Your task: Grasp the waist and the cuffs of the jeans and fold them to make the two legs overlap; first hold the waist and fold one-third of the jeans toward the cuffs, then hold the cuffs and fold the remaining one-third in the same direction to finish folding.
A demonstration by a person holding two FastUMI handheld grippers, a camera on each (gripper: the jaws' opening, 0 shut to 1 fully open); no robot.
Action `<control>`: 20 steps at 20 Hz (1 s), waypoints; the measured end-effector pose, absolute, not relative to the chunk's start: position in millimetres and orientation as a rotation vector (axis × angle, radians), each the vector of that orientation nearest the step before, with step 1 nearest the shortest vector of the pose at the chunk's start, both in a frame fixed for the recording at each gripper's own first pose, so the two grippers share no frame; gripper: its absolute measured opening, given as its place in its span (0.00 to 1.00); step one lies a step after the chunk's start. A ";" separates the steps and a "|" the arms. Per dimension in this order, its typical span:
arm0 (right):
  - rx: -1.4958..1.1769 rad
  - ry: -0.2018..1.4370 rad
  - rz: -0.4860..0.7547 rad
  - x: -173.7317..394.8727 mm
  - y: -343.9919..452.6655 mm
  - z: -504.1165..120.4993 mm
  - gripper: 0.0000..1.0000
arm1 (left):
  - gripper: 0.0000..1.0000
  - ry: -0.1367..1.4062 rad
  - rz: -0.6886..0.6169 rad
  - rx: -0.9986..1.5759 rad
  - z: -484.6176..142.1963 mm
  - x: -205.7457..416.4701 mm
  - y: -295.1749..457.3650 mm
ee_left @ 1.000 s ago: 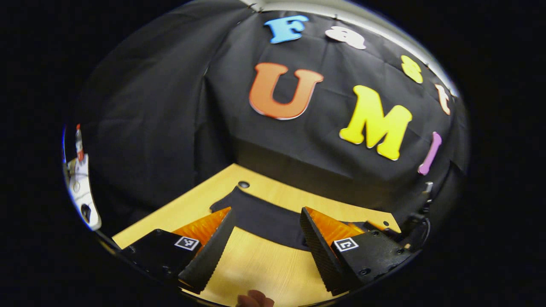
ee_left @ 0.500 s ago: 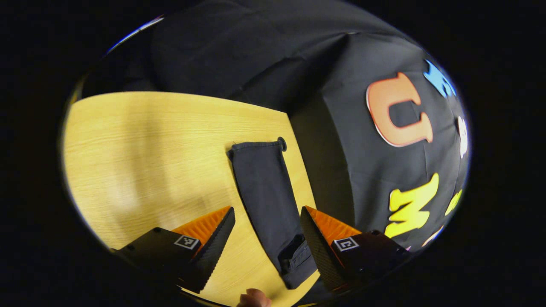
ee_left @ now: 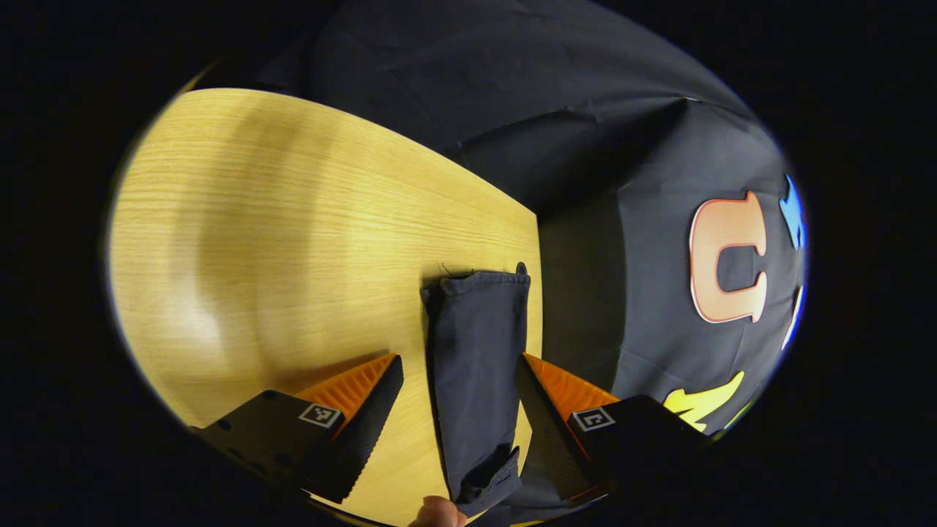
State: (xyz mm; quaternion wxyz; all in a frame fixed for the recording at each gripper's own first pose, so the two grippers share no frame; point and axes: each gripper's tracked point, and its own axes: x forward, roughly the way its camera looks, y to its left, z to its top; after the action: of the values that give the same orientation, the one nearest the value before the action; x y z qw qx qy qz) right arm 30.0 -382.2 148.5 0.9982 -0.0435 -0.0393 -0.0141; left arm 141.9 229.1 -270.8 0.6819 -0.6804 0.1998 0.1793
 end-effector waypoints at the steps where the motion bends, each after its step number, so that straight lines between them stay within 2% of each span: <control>1: -0.090 -0.079 -0.044 27.4 -389.5 153.3 0.98 | 0.99 0.434 0.396 -1.538 -268.9 147.7 231.9; 7: -0.080 -0.074 -0.146 15.1 -433.8 163.5 0.98 | 0.98 0.405 0.378 -1.550 -272.2 183.7 243.5; 10: -0.052 -0.066 -0.174 10.8 -447.3 163.4 0.99 | 0.98 0.354 0.368 -1.646 -269.3 196.4 247.2; 12: -0.050 -0.062 -0.184 8.0 -452.5 163.6 0.98 | 0.96 0.386 0.377 -1.666 -281.7 198.1 243.4; 13: -0.057 -0.062 -0.188 8.3 -454.8 163.8 0.99 | 0.81 0.428 0.424 -1.656 -297.7 192.9 241.6; 16: -0.068 -0.054 -0.189 6.8 -457.0 163.7 0.99 | 0.15 0.405 0.463 -1.668 -304.1 193.9 242.4; 17: -0.074 -0.056 -0.187 6.2 -457.3 164.4 0.99 | 0.10 0.408 0.467 -1.640 -303.8 193.0 242.2; 20: -0.083 -0.052 -0.195 7.1 -462.8 166.0 0.99 | 0.04 0.435 0.462 -1.568 -302.8 190.1 242.0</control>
State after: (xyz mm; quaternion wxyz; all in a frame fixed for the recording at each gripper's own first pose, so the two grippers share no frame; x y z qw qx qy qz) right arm 7.1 -462.8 166.0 0.9941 -0.0416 -0.0259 -0.0971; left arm 190.1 242.0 -302.8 0.6632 -0.6938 0.1925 0.2045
